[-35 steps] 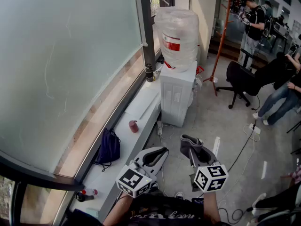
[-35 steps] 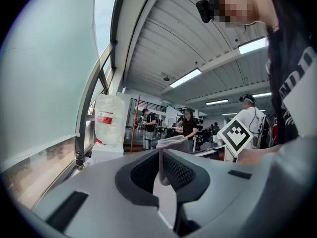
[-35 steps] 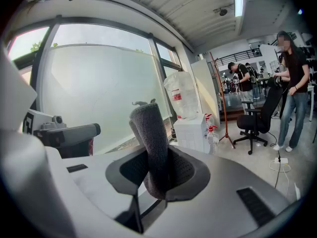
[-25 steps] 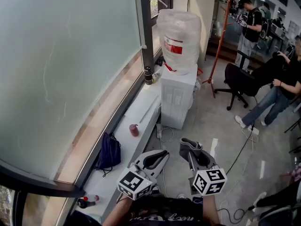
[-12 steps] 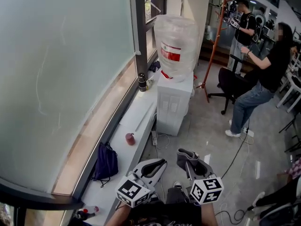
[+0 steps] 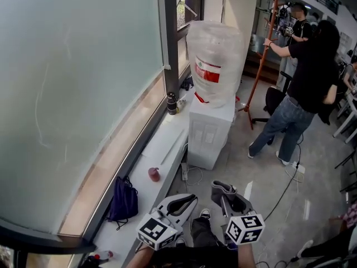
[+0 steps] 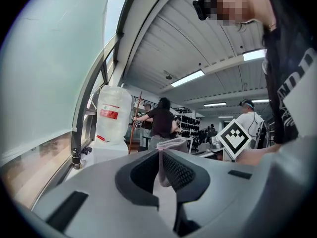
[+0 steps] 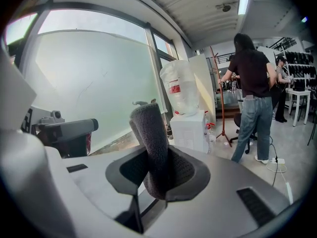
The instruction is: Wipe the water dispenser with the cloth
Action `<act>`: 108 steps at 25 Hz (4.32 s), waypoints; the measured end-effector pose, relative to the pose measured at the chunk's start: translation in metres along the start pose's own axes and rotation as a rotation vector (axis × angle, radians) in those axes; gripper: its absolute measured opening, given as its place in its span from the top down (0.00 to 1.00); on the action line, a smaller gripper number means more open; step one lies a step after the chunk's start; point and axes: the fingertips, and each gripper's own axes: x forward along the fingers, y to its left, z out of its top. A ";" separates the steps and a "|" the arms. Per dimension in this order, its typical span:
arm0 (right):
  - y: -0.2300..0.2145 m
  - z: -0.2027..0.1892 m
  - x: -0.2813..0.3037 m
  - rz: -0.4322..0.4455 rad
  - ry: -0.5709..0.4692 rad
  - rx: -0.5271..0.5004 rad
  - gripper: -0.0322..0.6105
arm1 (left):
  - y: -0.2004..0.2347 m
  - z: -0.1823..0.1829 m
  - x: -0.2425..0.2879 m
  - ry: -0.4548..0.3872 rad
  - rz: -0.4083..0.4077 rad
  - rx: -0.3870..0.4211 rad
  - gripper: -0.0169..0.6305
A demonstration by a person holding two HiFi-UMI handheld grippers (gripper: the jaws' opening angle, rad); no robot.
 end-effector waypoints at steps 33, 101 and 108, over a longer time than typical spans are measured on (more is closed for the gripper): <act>-0.204 0.097 0.252 -0.023 0.070 -0.071 0.79 | 0.153 0.021 0.242 0.132 -0.057 0.090 0.92; -0.289 -0.218 0.551 -0.193 0.412 -0.491 0.79 | 0.304 -0.250 0.239 0.215 0.052 0.052 0.92; -0.246 -0.087 0.470 -0.124 0.345 -0.471 0.79 | 0.291 -0.184 0.223 0.222 0.028 0.047 0.92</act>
